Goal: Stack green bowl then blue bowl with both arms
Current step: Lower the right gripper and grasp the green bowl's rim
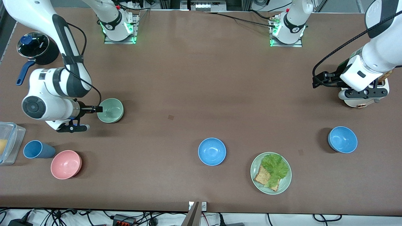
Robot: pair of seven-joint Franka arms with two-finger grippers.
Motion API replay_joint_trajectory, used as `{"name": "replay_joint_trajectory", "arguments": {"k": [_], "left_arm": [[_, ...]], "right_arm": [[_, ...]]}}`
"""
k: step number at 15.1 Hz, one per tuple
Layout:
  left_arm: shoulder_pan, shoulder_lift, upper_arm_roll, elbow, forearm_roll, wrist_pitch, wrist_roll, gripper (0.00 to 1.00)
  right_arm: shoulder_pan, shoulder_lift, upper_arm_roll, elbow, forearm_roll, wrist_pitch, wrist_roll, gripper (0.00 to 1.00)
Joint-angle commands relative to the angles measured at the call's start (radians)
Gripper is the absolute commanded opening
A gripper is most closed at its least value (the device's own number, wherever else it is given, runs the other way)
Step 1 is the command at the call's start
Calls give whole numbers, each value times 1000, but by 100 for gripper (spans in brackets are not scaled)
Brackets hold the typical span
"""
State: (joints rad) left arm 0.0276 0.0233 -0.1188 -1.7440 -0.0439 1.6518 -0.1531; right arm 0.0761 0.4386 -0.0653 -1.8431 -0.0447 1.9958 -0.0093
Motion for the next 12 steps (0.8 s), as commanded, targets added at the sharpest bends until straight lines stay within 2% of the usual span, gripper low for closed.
{"name": "replay_joint_trajectory", "arguments": {"k": [1, 3, 5, 6, 10, 12], "left_arm": [[-1, 3, -2, 20, -19, -14, 13, 100], [-1, 7, -2, 24, -21, -14, 17, 100], [-1, 9, -2, 26, -21, -14, 17, 100], [-1, 9, -2, 26, -21, -14, 17, 100], [-3, 9, -4, 26, -21, -14, 15, 100], [-3, 9, -2, 26, -21, -15, 17, 100]], "right_arm": [[-15, 9, 4, -50, 17, 58, 5, 100], [-19, 40, 2, -51, 78, 60, 6, 100], [-24, 52, 2, -51, 83, 58, 5, 100], [-25, 58, 2, -53, 83, 57, 5, 95], [-33, 78, 2, -53, 83, 51, 5, 64], [-35, 78, 2, -53, 83, 43, 6, 40]]}}
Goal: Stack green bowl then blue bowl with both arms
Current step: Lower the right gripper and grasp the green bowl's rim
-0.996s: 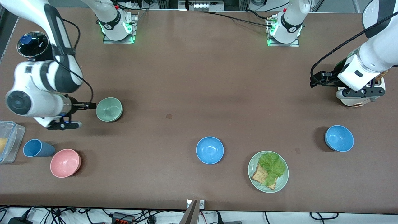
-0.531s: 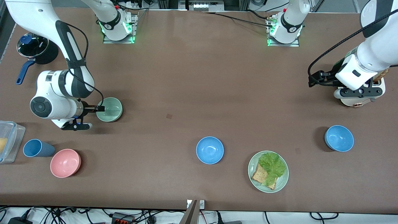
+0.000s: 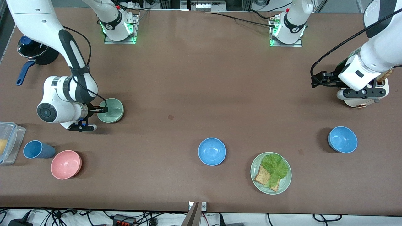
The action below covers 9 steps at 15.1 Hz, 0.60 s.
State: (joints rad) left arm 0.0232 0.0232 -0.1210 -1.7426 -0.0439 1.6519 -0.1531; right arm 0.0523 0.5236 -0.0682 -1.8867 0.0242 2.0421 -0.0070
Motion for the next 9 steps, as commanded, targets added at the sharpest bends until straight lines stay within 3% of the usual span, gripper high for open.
{"name": "replay_joint_trajectory", "arguments": {"k": [1, 4, 7, 9], "left_arm": [[1, 9, 0, 25, -21, -15, 15, 100], [1, 9, -2, 25, -21, -37, 18, 100], [1, 9, -3, 25, -21, -37, 18, 100], [1, 9, -3, 25, -21, -37, 18, 100]], "right_arm": [[-11, -7, 4, -9, 14, -5, 4, 30], [-11, -13, 5, -6, 14, -10, 1, 0], [9, -33, 7, 40, 11, -60, -10, 0], [55, -33, 7, 125, 16, -141, -10, 0]]}}
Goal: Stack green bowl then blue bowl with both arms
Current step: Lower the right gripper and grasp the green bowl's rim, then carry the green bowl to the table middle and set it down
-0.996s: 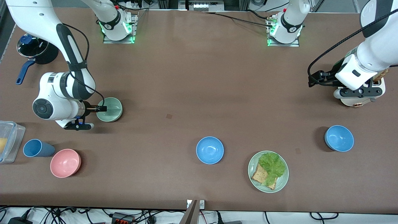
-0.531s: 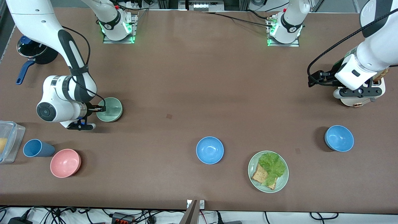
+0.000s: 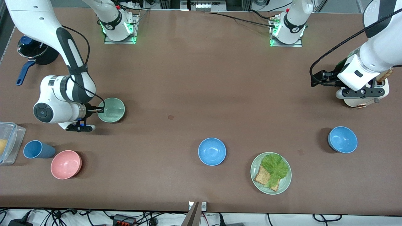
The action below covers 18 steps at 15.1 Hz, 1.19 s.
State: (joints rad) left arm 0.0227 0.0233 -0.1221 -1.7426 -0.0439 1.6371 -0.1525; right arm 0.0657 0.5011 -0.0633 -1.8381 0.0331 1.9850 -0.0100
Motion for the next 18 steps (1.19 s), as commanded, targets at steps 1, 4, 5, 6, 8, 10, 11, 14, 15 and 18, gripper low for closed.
{"name": "replay_joint_trajectory", "arguments": {"k": [1, 4, 5, 6, 8, 10, 11, 14, 15, 18], "left_arm": [[3, 9, -2, 25, -22, -22, 19, 100], [5, 10, -2, 25, -22, -23, 19, 100], [3, 10, -2, 25, -22, -25, 19, 100], [5, 10, -2, 25, -22, -25, 19, 100], [3, 10, -2, 25, -22, -25, 19, 100], [5, 15, -1, 25, -22, -23, 18, 100], [3, 18, -1, 28, -16, -20, 8, 100], [16, 56, 5, 55, -14, -20, 13, 100], [16, 75, 10, 55, -14, -17, 13, 100], [45, 147, 13, 98, -14, -16, 19, 100]], "right_arm": [[60, -4, 5, 110, 10, -118, -2, 0], [152, -1, 57, 177, 108, -123, 63, 0], [210, 8, 59, 187, 122, -114, 140, 0], [253, 20, 59, 197, 122, -112, 201, 0], [359, 56, 60, 236, 125, -98, 327, 0], [460, 74, 60, 246, 123, -59, 396, 0], [495, 86, 60, 246, 125, -31, 418, 0], [601, 137, 62, 255, 146, 59, 523, 0], [615, 160, 62, 273, 174, 75, 563, 0], [641, 204, 62, 301, 279, 99, 582, 0]]}}
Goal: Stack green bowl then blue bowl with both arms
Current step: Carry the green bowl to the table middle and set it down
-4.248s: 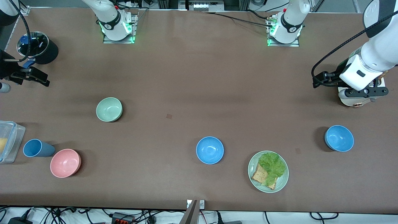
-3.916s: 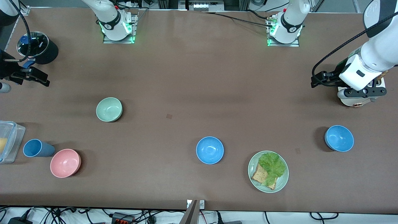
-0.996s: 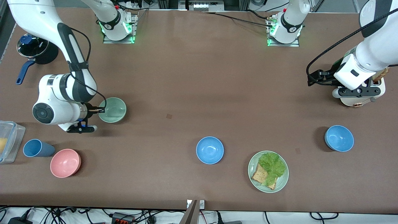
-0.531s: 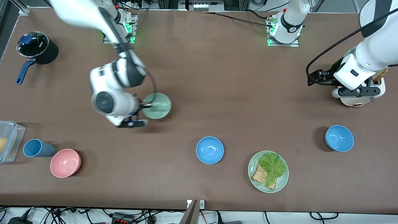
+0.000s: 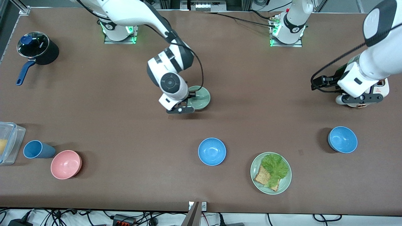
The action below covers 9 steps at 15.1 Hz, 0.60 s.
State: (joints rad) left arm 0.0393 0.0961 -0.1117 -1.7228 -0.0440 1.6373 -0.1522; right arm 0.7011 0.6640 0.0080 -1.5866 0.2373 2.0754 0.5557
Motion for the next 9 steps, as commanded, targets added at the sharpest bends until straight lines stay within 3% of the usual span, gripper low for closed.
{"name": "replay_joint_trajectory", "arguments": {"k": [1, 4, 5, 6, 9], "left_arm": [[51, 91, 3, 107, -13, -17, 20, 100], [96, 137, 3, 126, -10, 1, 23, 100], [114, 155, 3, 123, -2, 36, 37, 100], [132, 180, 3, 120, 25, 68, 80, 100], [209, 249, 3, 118, 55, 156, 164, 100]], "right_arm": [[14, 46, -9, 51, 124, 50, 17, 0], [34, 60, -9, 50, 140, 74, 15, 2], [34, 54, -13, 51, 145, 66, 21, 69], [35, 46, -22, 53, 137, 63, 39, 100], [-17, -62, -46, 62, 134, -38, 47, 100]]}}
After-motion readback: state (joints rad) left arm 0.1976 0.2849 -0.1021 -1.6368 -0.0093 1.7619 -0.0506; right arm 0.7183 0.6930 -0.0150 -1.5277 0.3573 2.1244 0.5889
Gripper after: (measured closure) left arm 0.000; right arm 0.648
